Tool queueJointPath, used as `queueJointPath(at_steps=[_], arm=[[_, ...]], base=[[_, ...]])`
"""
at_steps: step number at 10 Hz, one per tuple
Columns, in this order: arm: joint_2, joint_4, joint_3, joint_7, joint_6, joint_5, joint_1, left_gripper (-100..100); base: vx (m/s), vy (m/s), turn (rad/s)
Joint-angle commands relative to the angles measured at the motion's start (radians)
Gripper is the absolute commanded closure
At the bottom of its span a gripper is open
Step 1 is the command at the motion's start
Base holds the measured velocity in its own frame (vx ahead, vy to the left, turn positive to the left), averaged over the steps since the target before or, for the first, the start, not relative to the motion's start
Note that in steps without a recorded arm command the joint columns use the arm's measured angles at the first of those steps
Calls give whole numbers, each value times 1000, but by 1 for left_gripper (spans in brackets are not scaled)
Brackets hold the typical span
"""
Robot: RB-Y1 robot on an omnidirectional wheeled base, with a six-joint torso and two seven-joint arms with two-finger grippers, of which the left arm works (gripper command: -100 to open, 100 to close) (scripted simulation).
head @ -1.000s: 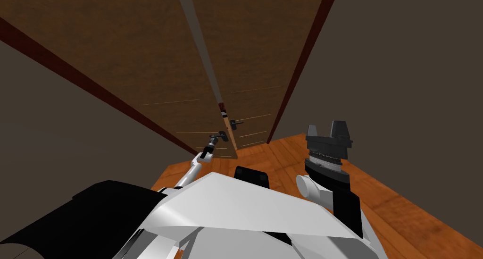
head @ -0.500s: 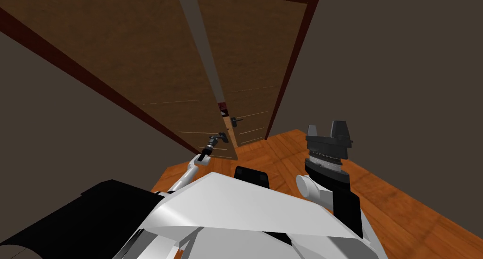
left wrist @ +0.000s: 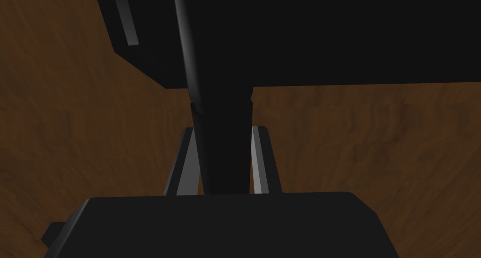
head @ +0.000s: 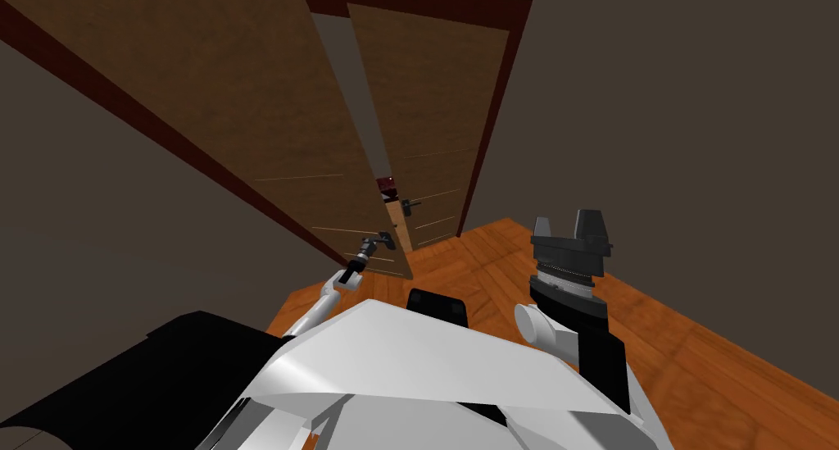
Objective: Pull the door open
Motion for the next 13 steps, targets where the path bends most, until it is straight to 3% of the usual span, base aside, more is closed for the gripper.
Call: queueJointPath(at_steps=[1,6,7,8,13], arm=[[16,-9,-19,18,-35,-3,27,100],[63,-17,-47,59,-107,-4,77,100],[63,-8,-39,54,-94,-3,69,100],[75,0,-47,65,-120,-4,81,100],[116,18,-67,99,-204,-5,115,100]], base=[[-258,78,-188],[-197,72,-128],[-66,29,-9],[-139,41,-116],[-220,90,-170]])
